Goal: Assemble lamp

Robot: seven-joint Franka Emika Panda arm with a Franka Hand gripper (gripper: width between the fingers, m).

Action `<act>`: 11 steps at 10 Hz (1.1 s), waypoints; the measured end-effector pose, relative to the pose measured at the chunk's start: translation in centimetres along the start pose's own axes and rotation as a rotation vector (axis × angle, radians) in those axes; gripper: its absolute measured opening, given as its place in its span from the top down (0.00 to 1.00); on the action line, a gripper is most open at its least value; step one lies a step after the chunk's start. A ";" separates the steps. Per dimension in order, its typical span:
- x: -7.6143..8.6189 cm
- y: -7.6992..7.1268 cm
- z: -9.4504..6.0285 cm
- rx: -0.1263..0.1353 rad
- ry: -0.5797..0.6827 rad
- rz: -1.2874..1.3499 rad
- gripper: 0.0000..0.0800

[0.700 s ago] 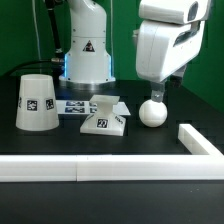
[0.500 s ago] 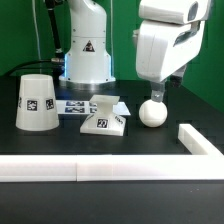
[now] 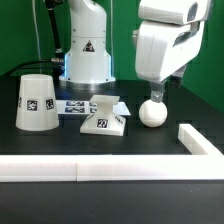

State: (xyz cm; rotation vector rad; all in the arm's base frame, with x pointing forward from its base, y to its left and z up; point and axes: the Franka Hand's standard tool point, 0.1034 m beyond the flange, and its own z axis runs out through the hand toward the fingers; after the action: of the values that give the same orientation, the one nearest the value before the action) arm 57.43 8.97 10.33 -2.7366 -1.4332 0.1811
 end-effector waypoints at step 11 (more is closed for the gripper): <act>-6.5 -1.5 0.5 -0.028 0.044 0.698 0.13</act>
Offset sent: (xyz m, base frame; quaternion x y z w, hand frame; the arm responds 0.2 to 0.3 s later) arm -0.0399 -0.0326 0.0097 -0.0213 0.0241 0.1665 0.9855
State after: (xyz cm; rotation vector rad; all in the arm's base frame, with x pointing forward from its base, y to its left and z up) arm 52.42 4.47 10.53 -3.1121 -0.4175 0.1182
